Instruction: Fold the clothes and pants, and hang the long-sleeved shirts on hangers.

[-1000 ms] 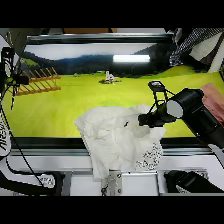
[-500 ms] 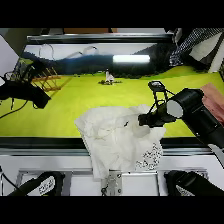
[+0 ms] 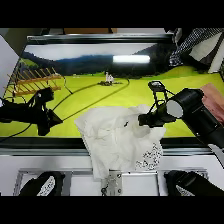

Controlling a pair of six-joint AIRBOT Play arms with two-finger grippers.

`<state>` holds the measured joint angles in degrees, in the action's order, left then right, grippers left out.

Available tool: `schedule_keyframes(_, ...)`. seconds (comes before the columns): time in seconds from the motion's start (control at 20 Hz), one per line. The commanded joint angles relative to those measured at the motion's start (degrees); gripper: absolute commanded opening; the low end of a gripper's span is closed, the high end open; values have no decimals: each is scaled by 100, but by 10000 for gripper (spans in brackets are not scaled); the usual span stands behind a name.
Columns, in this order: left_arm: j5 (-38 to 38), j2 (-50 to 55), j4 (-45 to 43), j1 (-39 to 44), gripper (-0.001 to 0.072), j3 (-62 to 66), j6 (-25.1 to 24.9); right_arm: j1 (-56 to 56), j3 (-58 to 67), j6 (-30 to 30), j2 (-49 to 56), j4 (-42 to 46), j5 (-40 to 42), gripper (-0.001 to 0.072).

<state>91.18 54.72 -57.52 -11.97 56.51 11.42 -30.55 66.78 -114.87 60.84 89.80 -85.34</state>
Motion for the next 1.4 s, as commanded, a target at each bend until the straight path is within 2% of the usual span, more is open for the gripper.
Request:
schedule_keyframes(0.0, 485, -199, 13, -2, 14, -535, -118, -7, -2, -4, 2, 0, 0, 15)
schedule_keyframes(0.25, 431, -225, 2, 52, 15, -1064, -92, -7, -2, -2, 2, -2, 0, 15)
schedule_keyframes(0.45, 271, -114, 4, 673, 15, -1316, -92, -7, -2, -4, 4, -2, 2, 15)
schedule_keyframes(0.65, 289, 474, 4, 1091, 14, -1311, -90, -7, -2, 20, 2, 0, -2, 15)
schedule_keyframes(0.75, 267, 807, 4, 1209, 14, -1311, -90, 81, 85, 457, -4, 22, -20, 15)
schedule_keyframes(1.0, -153, 1261, 31, 1652, 14, -1298, -74, 334, 793, 719, -2, 55, -450, 14)
schedule_keyframes(1.15, -511, 1443, 223, 1823, 14, -1250, 201, 328, 1014, 935, -4, 48, -785, 14)
schedule_keyframes(1.35, -442, 1766, 214, 1871, 14, -616, 422, 330, 1058, 1165, -4, 87, -1161, 14)
